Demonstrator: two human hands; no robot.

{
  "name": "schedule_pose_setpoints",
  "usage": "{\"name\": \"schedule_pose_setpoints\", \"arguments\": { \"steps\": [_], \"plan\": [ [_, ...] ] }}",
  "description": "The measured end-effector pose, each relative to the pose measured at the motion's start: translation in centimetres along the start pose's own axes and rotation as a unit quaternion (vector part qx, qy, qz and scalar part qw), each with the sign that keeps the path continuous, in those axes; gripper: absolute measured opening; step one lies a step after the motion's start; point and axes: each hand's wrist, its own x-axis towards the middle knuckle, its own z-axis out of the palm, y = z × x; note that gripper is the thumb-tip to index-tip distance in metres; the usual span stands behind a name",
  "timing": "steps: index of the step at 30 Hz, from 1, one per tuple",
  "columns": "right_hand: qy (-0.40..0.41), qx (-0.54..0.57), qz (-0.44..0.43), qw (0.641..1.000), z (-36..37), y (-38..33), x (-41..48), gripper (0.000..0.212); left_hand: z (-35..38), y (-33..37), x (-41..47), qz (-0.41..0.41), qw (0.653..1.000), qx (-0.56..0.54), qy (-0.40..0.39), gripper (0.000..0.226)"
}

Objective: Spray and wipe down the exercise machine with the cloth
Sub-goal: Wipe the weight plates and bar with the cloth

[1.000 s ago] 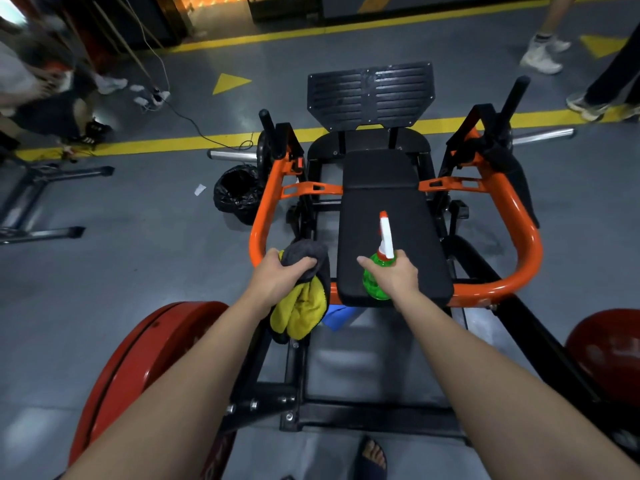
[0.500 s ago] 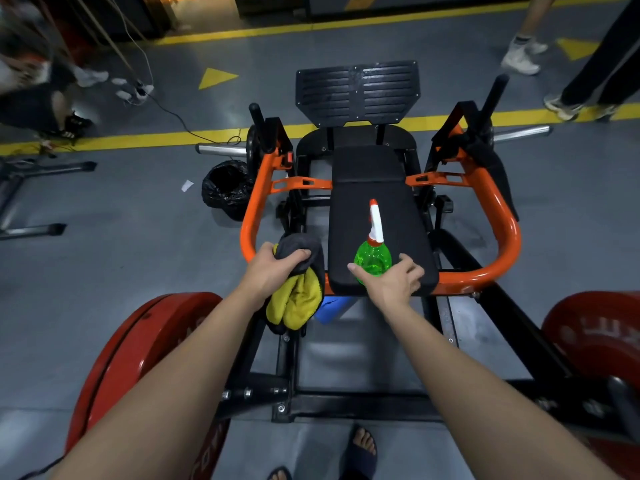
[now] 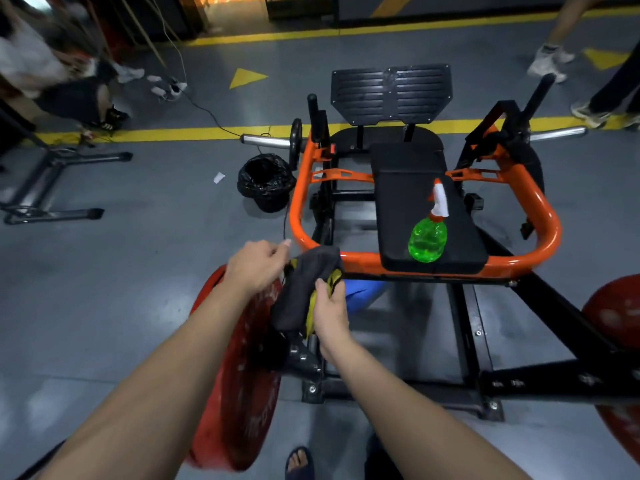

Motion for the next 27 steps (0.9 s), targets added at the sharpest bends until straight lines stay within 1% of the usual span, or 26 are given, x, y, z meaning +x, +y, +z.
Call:
{"name": "schedule_pose_setpoints", "arguments": {
  "steps": [1, 2, 3, 5, 6, 8, 10, 12, 13, 15, 16, 18, 21, 22, 24, 27],
  "plan": [
    [-0.001, -0.008, -0.011, 1.000, 1.1, 0.9, -0.1, 0.072, -0.3, -1.9, -0.5, -0.007, 0.998, 0.037, 0.057, 0.053],
    [0.001, -0.034, -0.024, 0.999, 2.4, 1.6, -0.5, 0.065, -0.3, -4.0, -1.1, -0.012, 0.994, 0.055, 0.097, 0.046],
    [0.001, -0.072, -0.044, 0.996, 3.4, 2.1, -1.2, 0.055, 0.1, -5.8, -1.8, -0.013, 0.991, 0.077, 0.110, 0.042],
    [-0.011, -0.157, -0.086, 0.984, 5.3, 3.2, -2.4, 0.036, 1.6, -8.9, -3.3, -0.030, 0.991, 0.119, 0.057, 0.056],
    [-0.014, -0.184, -0.098, 0.978, 6.3, 4.0, -2.6, 0.034, 2.3, -9.9, -4.0, -0.038, 0.991, 0.123, 0.031, 0.062],
    [-0.003, -0.208, -0.100, 0.973, 7.9, 5.4, -2.8, 0.040, 3.0, -11.1, -4.6, -0.042, 0.993, 0.106, 0.021, 0.063],
    [0.025, -0.261, -0.100, 0.960, 8.9, 6.6, -2.9, 0.053, 3.0, -11.2, -4.5, -0.032, 0.995, 0.091, 0.028, 0.061],
    [0.056, -0.300, -0.152, 0.940, 10.0, 7.9, -3.5, 0.077, 3.0, -10.8, -4.2, -0.031, 0.995, 0.090, 0.024, 0.060],
    [0.076, -0.290, -0.183, 0.936, 10.8, 8.8, -3.6, 0.082, 3.1, -11.2, -4.2, -0.032, 0.995, 0.090, 0.021, 0.060],
    [0.109, -0.253, -0.208, 0.939, 11.7, 9.3, -3.0, 0.074, 3.4, -11.3, -4.4, -0.026, 0.995, 0.094, 0.027, 0.059],
    [0.112, -0.248, -0.200, 0.941, 12.0, 9.1, -2.3, 0.067, 3.5, -11.5, -4.5, -0.023, 0.995, 0.096, 0.033, 0.058],
    [0.111, -0.279, -0.167, 0.939, 12.0, 8.1, -0.4, 0.057, 3.7, -11.7, -4.7, -0.018, 0.994, 0.104, 0.041, 0.058],
    [0.108, -0.306, -0.128, 0.937, 11.6, 6.5, 1.9, 0.051, 3.8, -11.9, -5.0, -0.016, 0.993, 0.101, 0.054, 0.058],
    [0.118, -0.301, -0.137, 0.936, 11.7, 6.7, 1.9, 0.048, 3.9, -11.9, -5.0, -0.016, 0.994, 0.099, 0.052, 0.059],
    [0.142, -0.273, -0.190, 0.932, 11.8, 7.9, 0.6, 0.046, 3.9, -11.9, -4.7, -0.016, 0.994, 0.102, 0.047, 0.060],
    [0.152, -0.265, -0.272, 0.913, 11.8, 10.3, -2.1, 0.053, 3.8, -11.8, -4.3, -0.011, 0.994, 0.107, 0.037, 0.061]
  ]
}}
